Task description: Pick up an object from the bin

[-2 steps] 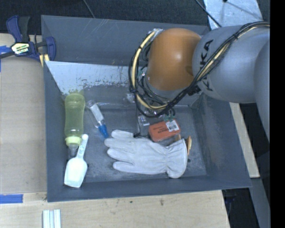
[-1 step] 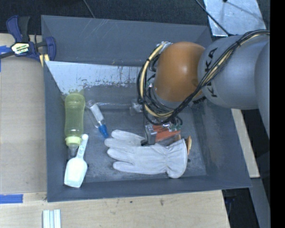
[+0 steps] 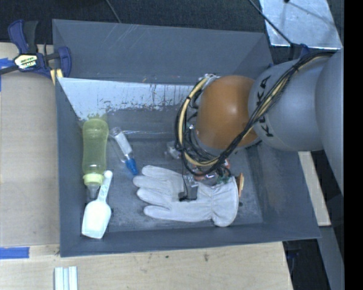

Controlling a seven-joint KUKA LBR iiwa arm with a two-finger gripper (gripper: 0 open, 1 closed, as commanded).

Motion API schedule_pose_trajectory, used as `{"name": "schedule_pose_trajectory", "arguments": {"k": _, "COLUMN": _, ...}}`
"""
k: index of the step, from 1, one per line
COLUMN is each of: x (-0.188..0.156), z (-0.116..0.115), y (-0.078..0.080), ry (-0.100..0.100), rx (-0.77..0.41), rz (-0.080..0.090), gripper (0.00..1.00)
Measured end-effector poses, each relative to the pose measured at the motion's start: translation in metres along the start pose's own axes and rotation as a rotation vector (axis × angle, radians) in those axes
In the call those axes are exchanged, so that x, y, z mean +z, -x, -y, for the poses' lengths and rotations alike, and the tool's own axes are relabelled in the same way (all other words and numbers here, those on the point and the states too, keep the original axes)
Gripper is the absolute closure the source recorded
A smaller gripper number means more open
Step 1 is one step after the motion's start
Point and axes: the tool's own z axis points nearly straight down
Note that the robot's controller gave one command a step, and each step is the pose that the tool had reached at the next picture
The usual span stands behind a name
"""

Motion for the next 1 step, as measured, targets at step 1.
{"name": "schedule_pose_trajectory", "arguments": {"k": 1, "x": 0.0046, "z": 0.0476, "y": -0.0141, "ry": -0.002, "rx": 0.074, "rz": 0.006, "gripper": 1.00}}
